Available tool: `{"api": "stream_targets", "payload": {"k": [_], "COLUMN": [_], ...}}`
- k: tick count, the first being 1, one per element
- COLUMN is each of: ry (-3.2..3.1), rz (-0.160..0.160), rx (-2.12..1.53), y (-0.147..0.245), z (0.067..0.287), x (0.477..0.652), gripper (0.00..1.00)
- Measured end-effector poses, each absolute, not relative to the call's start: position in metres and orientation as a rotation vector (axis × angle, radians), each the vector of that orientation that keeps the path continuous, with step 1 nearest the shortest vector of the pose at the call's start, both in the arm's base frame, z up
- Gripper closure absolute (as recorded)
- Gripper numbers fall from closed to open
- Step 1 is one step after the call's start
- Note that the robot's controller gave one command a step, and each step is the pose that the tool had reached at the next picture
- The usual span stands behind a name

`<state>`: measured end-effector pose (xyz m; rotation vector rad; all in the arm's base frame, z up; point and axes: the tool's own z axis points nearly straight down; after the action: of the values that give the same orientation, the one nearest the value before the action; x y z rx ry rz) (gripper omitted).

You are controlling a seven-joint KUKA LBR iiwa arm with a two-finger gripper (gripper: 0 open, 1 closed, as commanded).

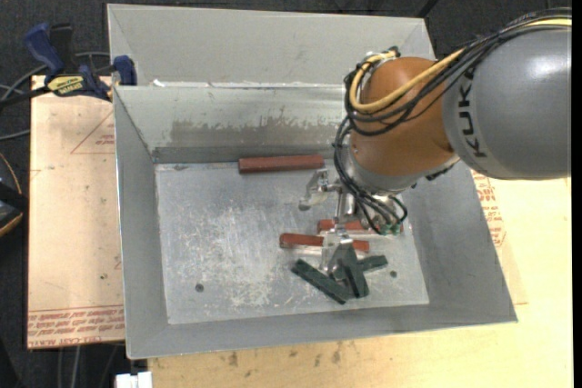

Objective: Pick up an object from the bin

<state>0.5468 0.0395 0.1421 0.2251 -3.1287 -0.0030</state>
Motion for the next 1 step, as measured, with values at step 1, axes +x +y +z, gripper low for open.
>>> {"api": "stream_targets", "payload": {"k": [1], "ry": [-3.147], "rz": [-0.005], "rx": [0.189], "y": [0.0517], "z": [0.0777], "x": [0.5314], "gripper": [1.0]}}
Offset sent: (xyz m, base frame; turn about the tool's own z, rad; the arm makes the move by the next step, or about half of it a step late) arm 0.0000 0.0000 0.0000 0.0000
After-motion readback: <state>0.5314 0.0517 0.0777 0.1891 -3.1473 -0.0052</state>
